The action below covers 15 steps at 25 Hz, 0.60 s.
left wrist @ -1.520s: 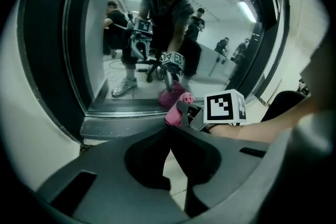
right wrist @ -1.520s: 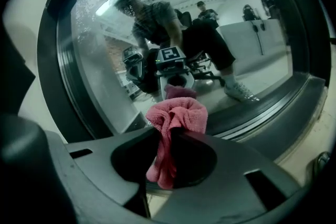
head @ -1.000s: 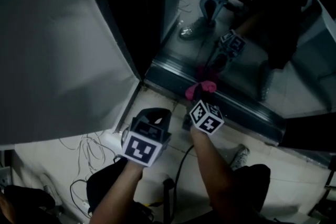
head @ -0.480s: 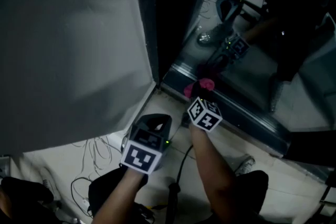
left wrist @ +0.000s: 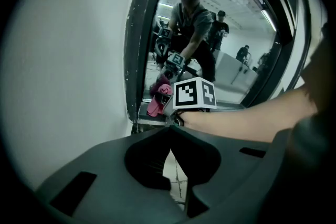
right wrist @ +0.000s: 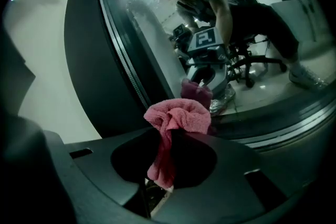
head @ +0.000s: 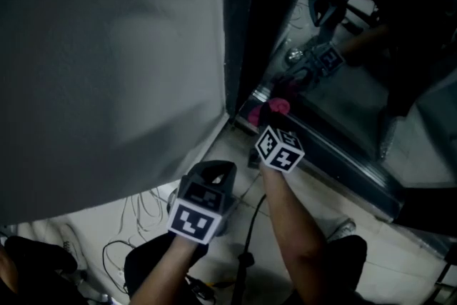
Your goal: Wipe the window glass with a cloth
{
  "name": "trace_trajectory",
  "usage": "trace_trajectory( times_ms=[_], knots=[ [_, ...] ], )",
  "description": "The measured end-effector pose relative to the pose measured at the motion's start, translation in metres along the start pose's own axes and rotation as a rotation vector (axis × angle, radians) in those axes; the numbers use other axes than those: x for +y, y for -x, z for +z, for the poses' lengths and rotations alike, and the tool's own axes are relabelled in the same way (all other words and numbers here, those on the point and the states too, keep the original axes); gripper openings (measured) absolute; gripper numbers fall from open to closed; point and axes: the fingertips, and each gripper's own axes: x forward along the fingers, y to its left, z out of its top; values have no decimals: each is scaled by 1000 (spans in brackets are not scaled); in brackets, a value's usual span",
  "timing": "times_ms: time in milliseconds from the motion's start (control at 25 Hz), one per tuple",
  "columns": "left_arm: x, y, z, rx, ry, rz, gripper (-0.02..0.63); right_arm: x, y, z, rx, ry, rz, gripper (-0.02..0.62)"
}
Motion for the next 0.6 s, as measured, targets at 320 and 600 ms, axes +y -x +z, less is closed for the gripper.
trace_trajectory(
  times_ms=[320, 600],
  knots=[
    [9, 6, 4, -24, 11, 15, 2, 37, -4, 13, -22, 52, 108, 64],
    [11, 12, 29, -91, -30, 44, 2, 52, 34, 40, -56, 101, 217, 63]
  ],
)
